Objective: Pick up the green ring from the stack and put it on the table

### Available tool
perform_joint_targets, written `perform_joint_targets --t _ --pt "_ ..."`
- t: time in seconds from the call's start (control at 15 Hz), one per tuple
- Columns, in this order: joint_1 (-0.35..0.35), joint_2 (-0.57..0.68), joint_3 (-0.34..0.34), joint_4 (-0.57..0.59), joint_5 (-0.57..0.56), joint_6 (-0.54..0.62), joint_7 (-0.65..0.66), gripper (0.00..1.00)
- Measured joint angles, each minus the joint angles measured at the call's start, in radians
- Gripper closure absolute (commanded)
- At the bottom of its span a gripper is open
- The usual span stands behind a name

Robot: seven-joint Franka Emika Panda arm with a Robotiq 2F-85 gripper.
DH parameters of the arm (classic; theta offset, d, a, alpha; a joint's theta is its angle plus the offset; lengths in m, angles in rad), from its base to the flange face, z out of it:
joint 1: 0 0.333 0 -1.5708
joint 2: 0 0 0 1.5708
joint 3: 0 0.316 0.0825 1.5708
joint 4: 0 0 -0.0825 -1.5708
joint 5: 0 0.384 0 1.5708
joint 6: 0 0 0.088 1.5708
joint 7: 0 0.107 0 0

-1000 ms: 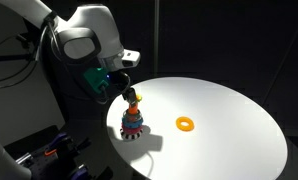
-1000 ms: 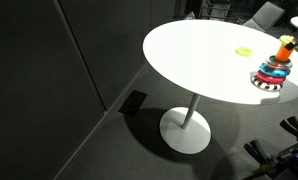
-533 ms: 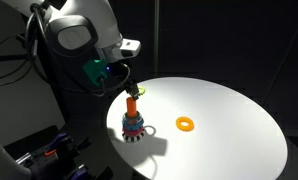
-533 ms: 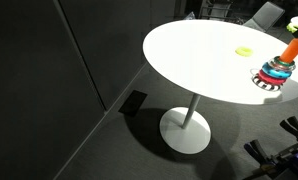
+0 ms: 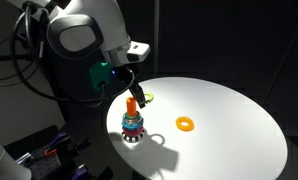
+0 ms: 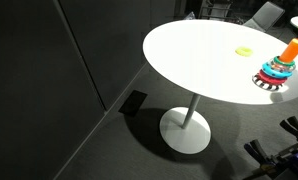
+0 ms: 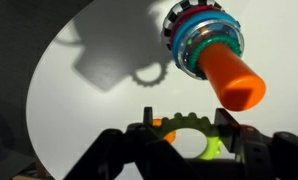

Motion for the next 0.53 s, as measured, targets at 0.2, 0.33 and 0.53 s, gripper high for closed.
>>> perform_joint_targets --t 0.2,0.33,0.53 --pt "-0.034 0.044 -0.001 0.011 -0.039 0.0 0.044 0.62" --pt "-0.05 0.082 -0.003 0.019 -0.068 0.0 0.078 0.62" --pt "-0.058 0.144 -0.011 0.035 -0.1 0.001 0.119 0.62"
